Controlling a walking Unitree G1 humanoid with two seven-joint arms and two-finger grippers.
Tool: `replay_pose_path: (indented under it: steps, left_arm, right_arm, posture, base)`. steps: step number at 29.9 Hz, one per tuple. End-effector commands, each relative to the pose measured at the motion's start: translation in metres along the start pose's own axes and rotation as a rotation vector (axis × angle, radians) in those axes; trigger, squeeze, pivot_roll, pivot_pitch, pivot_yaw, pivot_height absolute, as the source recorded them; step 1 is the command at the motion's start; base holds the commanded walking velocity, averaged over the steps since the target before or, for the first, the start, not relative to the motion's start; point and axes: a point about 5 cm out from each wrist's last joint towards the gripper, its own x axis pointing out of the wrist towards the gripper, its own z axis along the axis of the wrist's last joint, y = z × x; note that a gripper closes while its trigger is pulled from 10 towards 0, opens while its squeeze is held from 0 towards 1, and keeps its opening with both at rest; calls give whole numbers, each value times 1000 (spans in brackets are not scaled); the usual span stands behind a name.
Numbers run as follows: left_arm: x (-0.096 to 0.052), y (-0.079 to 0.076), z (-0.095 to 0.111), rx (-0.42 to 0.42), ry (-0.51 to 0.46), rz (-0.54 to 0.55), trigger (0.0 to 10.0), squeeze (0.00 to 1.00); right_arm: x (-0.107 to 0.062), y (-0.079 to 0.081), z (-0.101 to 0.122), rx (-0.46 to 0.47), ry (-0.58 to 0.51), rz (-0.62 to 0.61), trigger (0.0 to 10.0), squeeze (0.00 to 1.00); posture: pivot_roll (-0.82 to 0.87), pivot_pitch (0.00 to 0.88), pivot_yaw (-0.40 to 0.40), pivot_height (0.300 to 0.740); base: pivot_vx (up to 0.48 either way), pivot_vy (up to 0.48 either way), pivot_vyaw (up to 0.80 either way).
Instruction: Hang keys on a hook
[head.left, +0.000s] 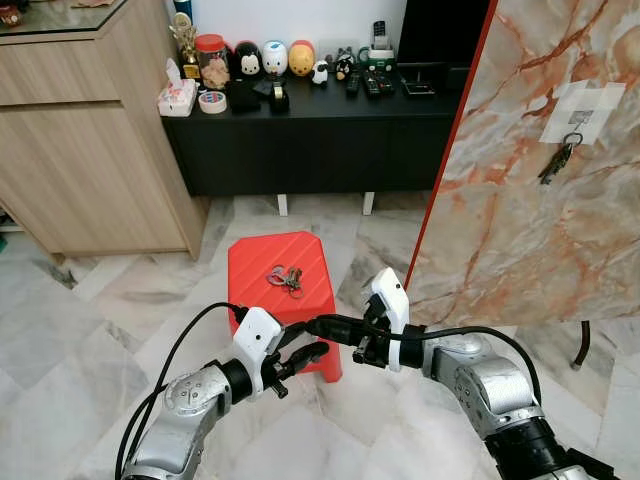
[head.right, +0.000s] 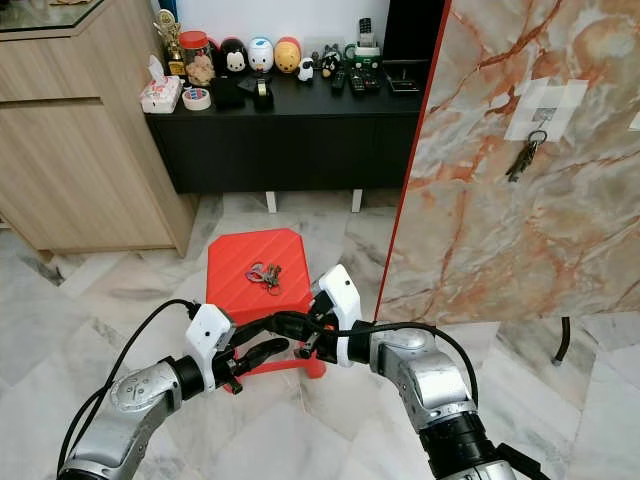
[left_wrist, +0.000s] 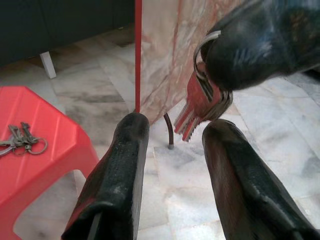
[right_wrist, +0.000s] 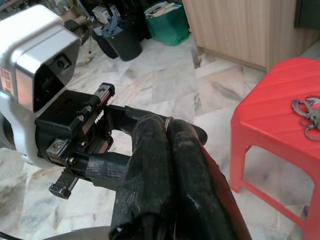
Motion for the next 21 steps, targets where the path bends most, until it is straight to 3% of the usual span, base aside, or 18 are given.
replay_pose_path:
  steps: [1,5,7,8,9,10,21]
  left_arm:
    - [2,1,3,-4,-19,7,9294,0]
    - [2,1,4,-4,-25,10,9451,0]
    - [2,1,4,-8,-27,11,8980,0]
    - [2,1,4,-11,-27,11,2784,0]
    - [2,1,4,-11,-27,11,2784,0]
    - [2,0,3,-13,-25,10,0,0]
    - [2,0,2,-16,-21,5,0,0]
  right_arm:
    - [2,0,4,-3,-2,5,10000,0]
    - [2,0,4,-2,-3,5,10000,0]
    - [2,0,4,-1,-3,5,10000,0]
    - [2,0,4,-1,-3,5,10000,0]
    - [2,0,4,-1,-3,5,10000,0]
    - [2,0,4,0,-3,5,10000,0]
    - [3,0,5,-3,-6,4,10000,0]
  posture:
    - [103,111,-37,723]
    - [103,111,-37,723]
    - [103,111,-38,723]
    - [103,111,-38,723]
    - [103,111,-38,723]
    - [103,111,-38,723]
    - [105,112,-37,723]
  base:
    - [0,0,0]
    - [0,0,0]
    - [0,0,0]
    - [0,0,0]
    - [0,0,0]
    - [0,0,0]
    - [0,0,0]
